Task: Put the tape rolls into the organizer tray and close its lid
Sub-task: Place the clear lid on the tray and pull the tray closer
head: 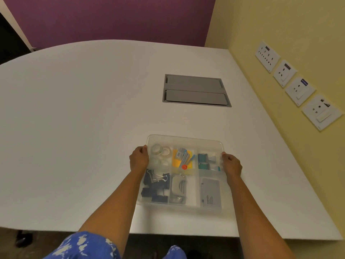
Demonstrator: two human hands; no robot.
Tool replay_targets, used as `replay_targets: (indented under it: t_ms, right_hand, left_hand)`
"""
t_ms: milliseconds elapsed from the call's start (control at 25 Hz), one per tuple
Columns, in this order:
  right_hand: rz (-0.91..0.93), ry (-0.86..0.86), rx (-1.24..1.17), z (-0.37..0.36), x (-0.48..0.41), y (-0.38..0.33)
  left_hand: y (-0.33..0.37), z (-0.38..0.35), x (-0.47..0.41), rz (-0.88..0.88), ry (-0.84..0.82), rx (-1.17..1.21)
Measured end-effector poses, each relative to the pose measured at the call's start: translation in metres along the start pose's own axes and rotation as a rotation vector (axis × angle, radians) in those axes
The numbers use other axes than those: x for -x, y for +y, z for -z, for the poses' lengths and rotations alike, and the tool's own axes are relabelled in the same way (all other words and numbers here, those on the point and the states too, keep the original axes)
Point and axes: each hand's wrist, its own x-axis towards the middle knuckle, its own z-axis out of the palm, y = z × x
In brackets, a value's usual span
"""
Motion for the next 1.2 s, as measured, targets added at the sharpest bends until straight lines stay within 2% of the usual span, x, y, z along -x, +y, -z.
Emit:
replay_targets:
  t_ms: [200,520,800,1200]
  right_hand:
    - [0.004,0.002,0.104,0.011,0.036,0.022]
    - [-0.017,0.018,0.284,0.019,0.074,0.047]
    - [0.060,0.096,0.383,0.013,0.083,0.048]
    - [0.141,0.197,0.389,0.008,0.083,0.051]
  left_hand:
    - [-0.021,0.009,0.036,-0.043,0.015,-0.047]
    - [-0.039,0.015,0.077,-0.018,0.050,-0.191]
    - [-0.039,0.016,0.082,-0.045,0.074,-0.212]
    - [-0.036,0.013,0.082,-0.071,0.137,-0.287]
